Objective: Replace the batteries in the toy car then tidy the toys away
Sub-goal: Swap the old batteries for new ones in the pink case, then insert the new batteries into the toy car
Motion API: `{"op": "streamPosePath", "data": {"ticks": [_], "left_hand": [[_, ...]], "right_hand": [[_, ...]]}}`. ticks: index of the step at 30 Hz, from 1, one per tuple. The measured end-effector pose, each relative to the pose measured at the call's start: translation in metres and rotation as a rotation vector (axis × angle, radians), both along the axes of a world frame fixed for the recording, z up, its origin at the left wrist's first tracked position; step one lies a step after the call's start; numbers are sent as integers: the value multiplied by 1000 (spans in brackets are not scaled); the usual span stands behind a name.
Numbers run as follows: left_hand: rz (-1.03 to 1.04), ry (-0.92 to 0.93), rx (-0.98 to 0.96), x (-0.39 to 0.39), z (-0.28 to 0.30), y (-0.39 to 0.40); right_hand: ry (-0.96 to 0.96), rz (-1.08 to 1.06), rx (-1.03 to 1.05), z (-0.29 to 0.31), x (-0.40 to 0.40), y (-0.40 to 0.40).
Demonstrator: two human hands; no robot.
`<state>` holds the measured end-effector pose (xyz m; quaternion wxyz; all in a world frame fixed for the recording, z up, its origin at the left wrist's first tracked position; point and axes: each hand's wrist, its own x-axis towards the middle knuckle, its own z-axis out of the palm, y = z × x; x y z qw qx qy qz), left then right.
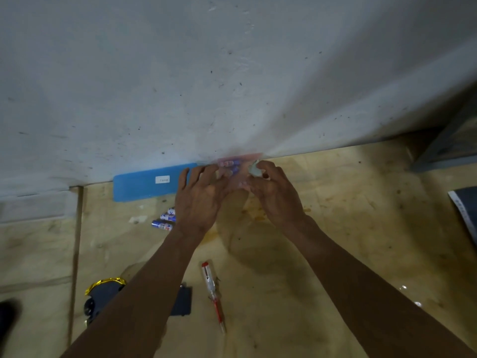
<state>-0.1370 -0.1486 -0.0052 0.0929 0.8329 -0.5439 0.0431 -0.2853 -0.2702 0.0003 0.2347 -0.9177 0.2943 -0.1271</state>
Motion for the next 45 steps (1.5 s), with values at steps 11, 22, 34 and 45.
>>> {"op": "streamPosePath", "data": {"ticks": [11,22,34,45], "left_hand": [[46,138,315,-2,36,8],[147,428,34,10,81,99],[430,632,-225,8,113,283],[603,811,-124,1,71,291]], "right_hand": [[370,-137,106,41,16,23],[0,-175,162,59,0,115],[-145,-270,278,83,-19,255],[47,-171,182,57,56,229]]}}
